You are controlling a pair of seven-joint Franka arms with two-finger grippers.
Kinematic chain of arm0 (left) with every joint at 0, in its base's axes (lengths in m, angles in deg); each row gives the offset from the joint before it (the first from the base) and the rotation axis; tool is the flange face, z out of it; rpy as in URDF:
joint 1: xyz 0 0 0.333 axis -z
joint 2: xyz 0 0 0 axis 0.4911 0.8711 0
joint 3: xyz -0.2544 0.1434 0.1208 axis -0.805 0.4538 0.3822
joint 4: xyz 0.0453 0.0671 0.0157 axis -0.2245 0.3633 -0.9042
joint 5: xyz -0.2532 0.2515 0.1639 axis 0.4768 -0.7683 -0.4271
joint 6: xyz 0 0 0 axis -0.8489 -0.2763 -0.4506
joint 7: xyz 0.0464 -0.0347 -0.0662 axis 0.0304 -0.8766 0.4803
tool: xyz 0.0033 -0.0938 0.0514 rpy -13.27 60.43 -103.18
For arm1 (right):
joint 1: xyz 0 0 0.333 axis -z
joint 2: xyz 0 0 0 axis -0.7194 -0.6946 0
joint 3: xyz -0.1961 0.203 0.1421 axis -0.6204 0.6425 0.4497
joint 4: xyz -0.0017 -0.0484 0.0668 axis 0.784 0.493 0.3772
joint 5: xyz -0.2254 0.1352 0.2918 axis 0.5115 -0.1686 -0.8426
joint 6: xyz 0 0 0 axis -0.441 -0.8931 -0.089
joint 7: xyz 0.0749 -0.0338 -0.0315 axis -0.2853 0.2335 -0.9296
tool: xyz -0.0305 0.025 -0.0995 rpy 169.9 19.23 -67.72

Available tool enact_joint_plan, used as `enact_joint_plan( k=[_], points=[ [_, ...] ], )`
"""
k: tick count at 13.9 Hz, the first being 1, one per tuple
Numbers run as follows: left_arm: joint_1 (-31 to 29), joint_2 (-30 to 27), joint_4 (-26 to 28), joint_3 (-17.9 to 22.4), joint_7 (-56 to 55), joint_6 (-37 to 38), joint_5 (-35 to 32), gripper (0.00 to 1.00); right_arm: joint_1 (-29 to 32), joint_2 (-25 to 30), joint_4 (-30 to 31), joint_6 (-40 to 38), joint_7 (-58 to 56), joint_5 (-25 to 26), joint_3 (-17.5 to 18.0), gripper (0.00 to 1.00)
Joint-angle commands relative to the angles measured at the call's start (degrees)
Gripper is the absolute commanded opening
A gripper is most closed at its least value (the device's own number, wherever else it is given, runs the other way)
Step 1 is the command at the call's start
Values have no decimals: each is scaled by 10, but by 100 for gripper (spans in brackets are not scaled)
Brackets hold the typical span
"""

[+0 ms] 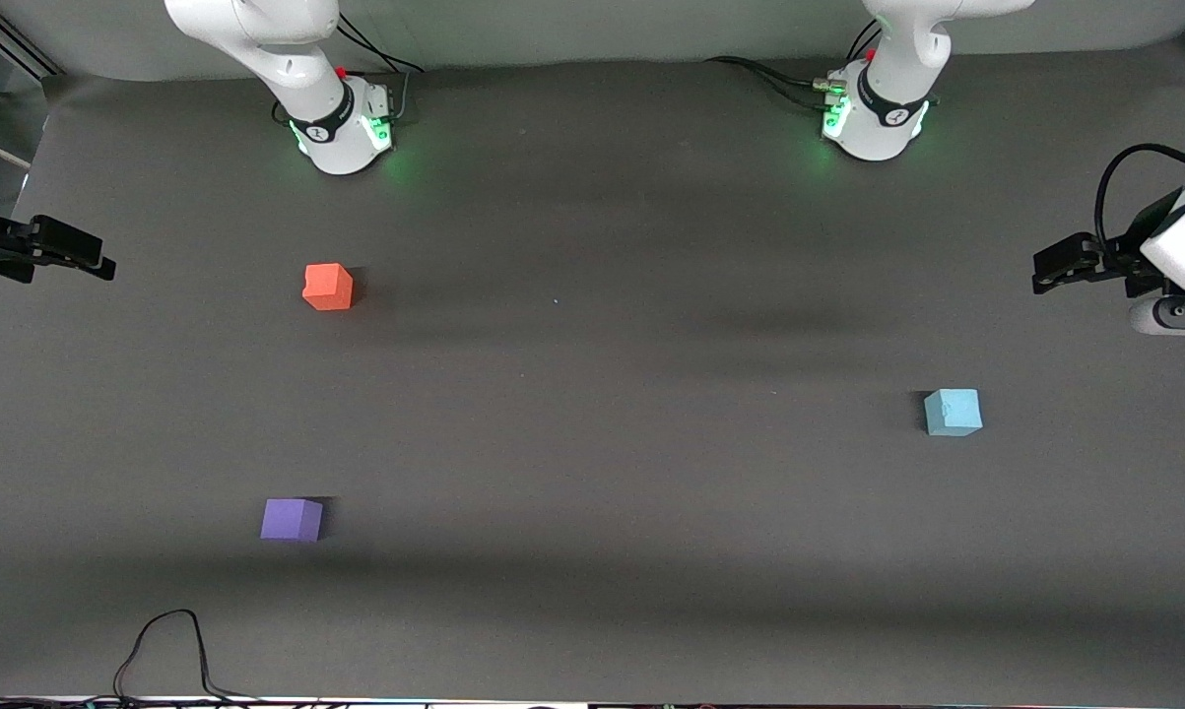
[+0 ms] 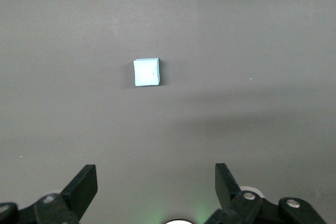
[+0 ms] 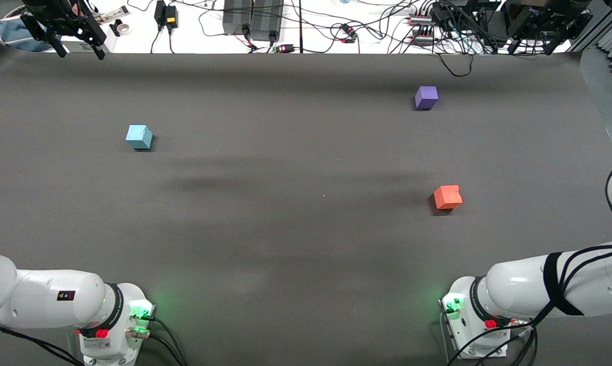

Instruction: Place blue block between orange and purple blocks

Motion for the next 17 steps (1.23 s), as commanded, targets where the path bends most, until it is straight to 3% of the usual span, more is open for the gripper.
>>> enact_joint_plan(
  k=[1, 6, 10, 13, 17],
  points=[
    [9, -10, 10, 10, -5, -2, 6, 100, -2, -8, -17, -12, -4, -8, -3, 100],
    [8, -6, 21, 13, 8, -9, 0, 100, 1, -4, -22, -15, -11, -8, -10, 100],
    [-16, -12, 81, 17, 49, -76, -5, 100, -3, -2, -21, -15, -11, -11, -8, 100],
    [-35, -6, 140, 18, 78, -161, -4, 100, -6, -5, -23, -11, -11, -18, -6, 100],
    [-49, 24, 248, 18, 78, -337, -5, 100, -7, -6, -26, -6, -11, -18, -2, 100]
  ],
)
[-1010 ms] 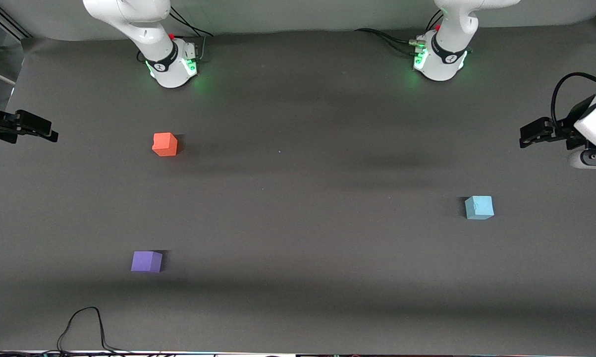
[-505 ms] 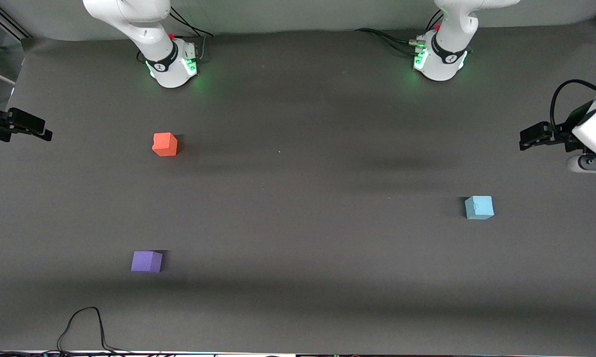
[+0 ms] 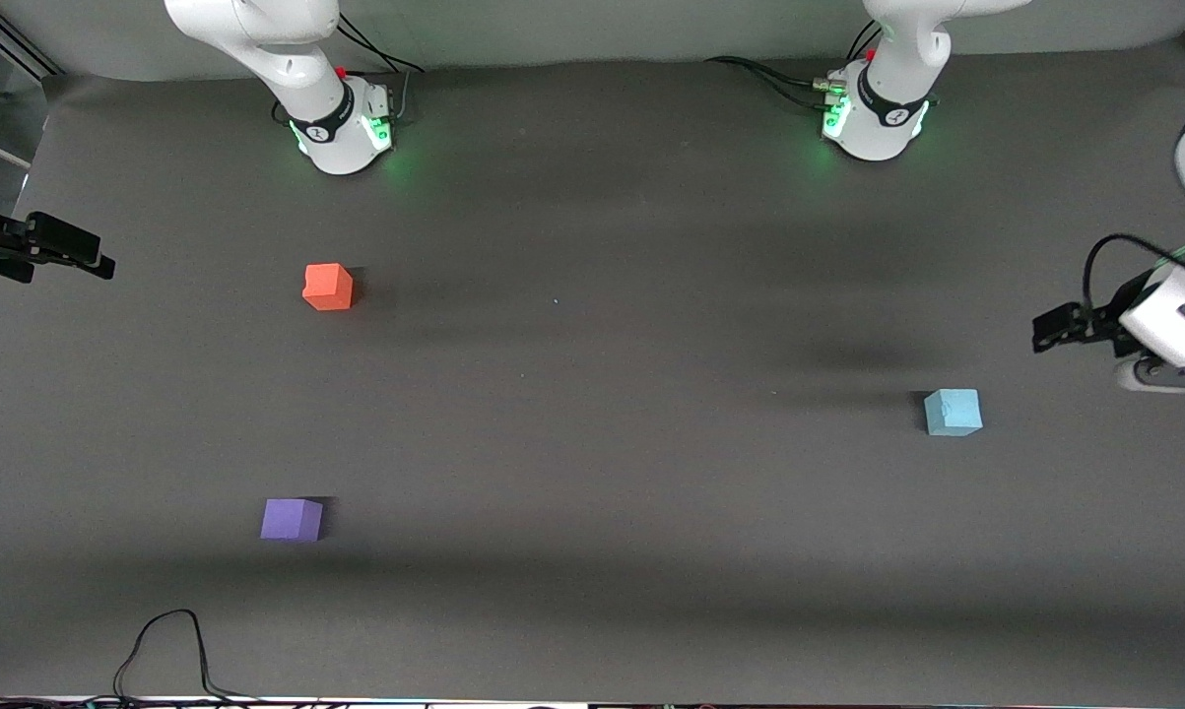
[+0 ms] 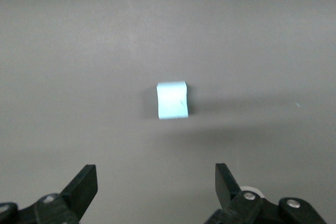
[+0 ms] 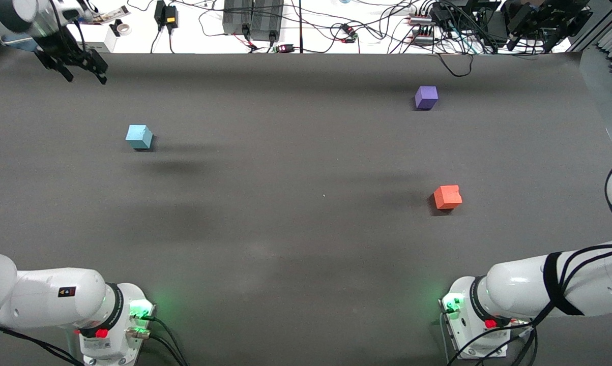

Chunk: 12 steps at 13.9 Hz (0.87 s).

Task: Place blue block between orange and purple blocks
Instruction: 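Reach the left gripper down over the light-blue cube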

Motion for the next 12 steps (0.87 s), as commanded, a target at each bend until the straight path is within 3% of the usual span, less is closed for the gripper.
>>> enact_joint_plan(
  k=[1, 5, 12],
  points=[
    [-3, 24, 59, -1, 9, -98, -3, 100, -1, -5, -13, -2, -11, -8, -2, 100],
    [3, 114, 69, -1, 8, -201, -4, 100, -4, -8, -12, 12, -9, -8, -1, 100],
    [3, 190, 150, -2, 5, -418, -4, 100, -8, -11, -11, 19, -7, -8, -1, 100]
  ],
)
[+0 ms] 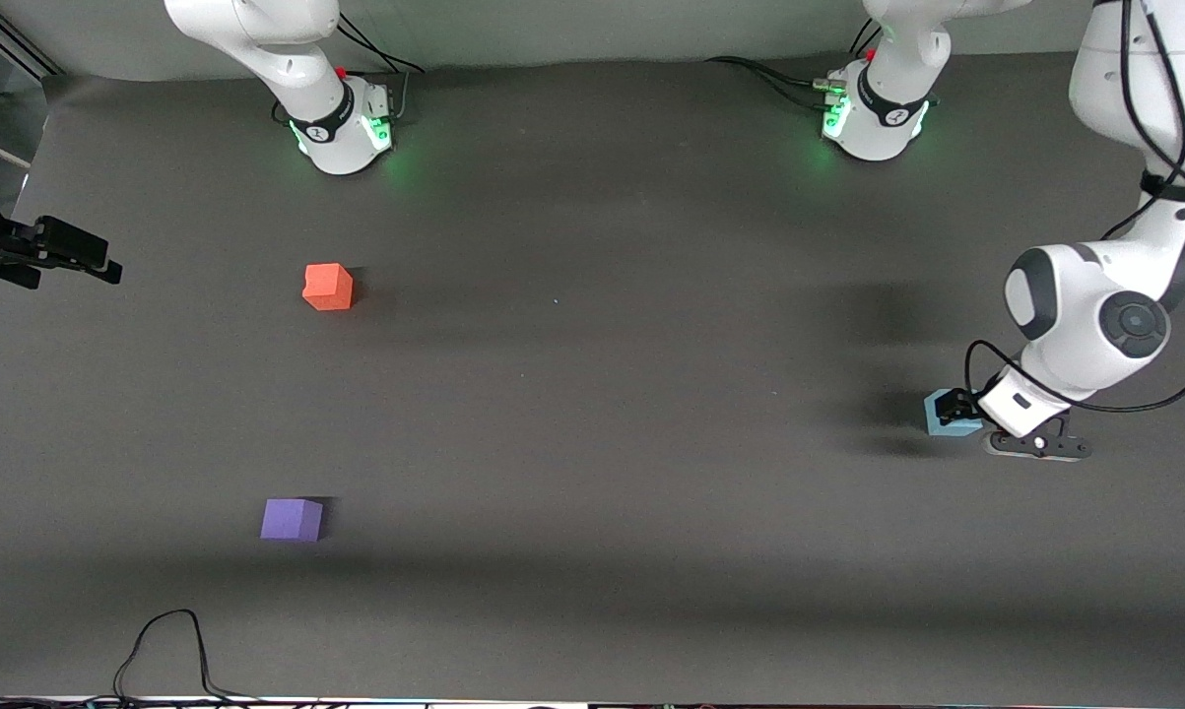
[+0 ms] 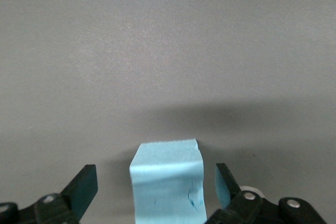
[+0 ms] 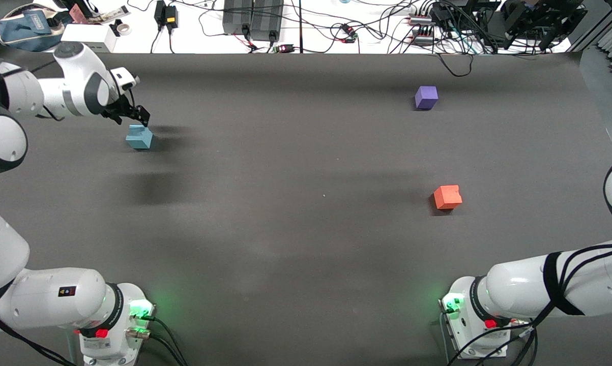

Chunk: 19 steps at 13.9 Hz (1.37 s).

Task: Place blue block between orange and purple blocks
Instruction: 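Close the left gripper on the light-blue cube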

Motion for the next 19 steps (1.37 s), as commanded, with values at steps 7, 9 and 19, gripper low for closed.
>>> enact_joint_plan(
  k=[7, 9, 19],
  points=[
    [-1, 6, 50, 2, -6, -71, -3, 85, -5, -4, -15, 5, -10, -7, -4, 100],
    [-1, 6, 49, 2, -17, -70, -3, 49, -3, -4, -13, 1, -12, -7, -9, 100],
    [-3, -61, -98, 3, -24, 222, -4, 39, -5, -12, -9, 5, -12, -8, -6, 100]
  ],
)
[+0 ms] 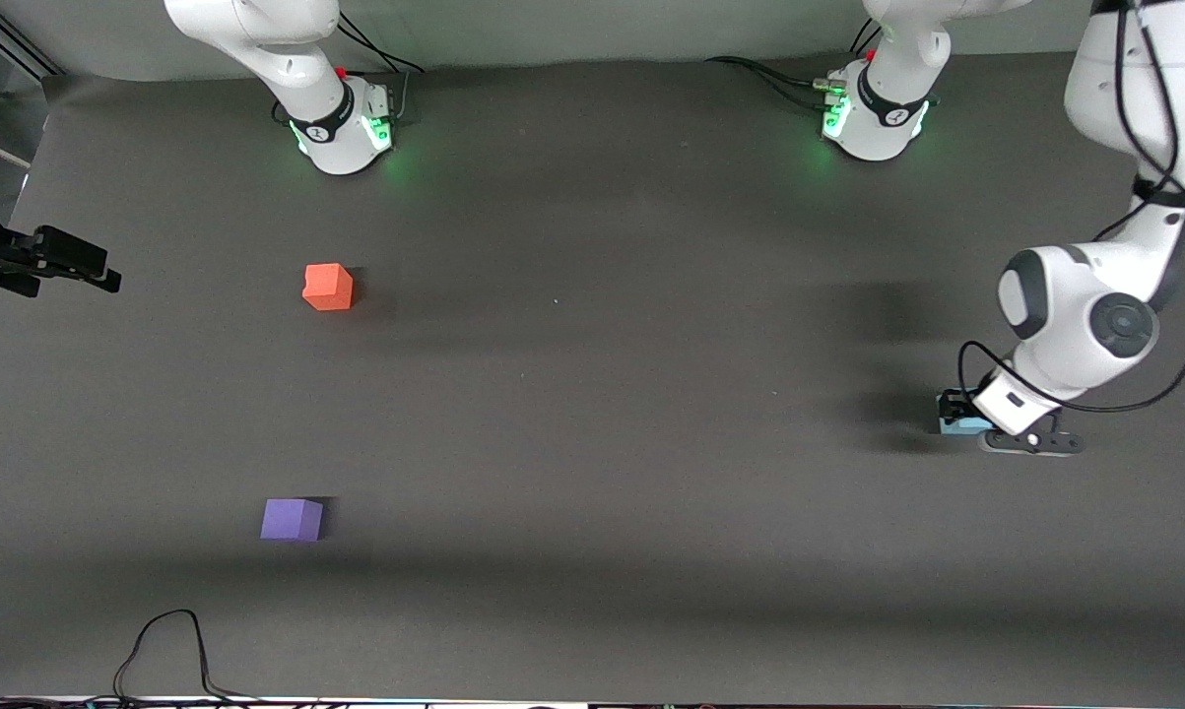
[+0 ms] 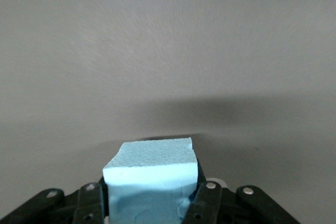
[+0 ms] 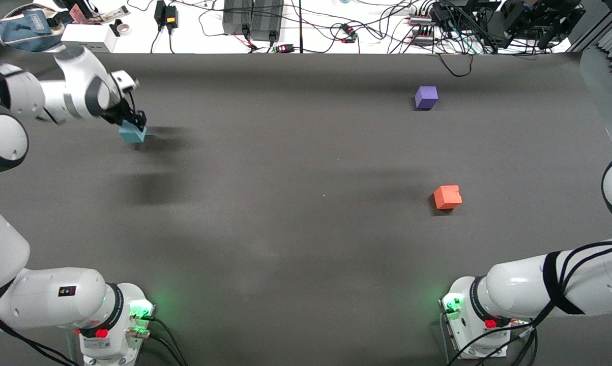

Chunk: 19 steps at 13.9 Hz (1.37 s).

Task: Place blue block between orange and purple blocks
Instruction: 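Lift the blue cube and carry it toward the table middle, then lower the blue cube at the table middle and open the left gripper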

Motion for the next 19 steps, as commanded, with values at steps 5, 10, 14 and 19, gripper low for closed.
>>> enact_joint_plan(
  k=[5, 10, 14, 19],
  points=[
    [49, -67, -223, -13, -102, 366, 1, 40, -4, -3, -3, -2, -12, -8, -2, 100],
    [241, -19, -329, -24, -404, 389, 5, 40, -3, -4, -3, 0, -13, -8, -2, 100],
    [404, 123, -504, -23, -609, 394, 0, 40, -3, -4, -2, 0, -13, -8, -2, 100],
    [541, 232, -562, -20, -669, 300, -21, 39, -4, -3, 8, 1, -13, -8, -2, 100]
  ],
)
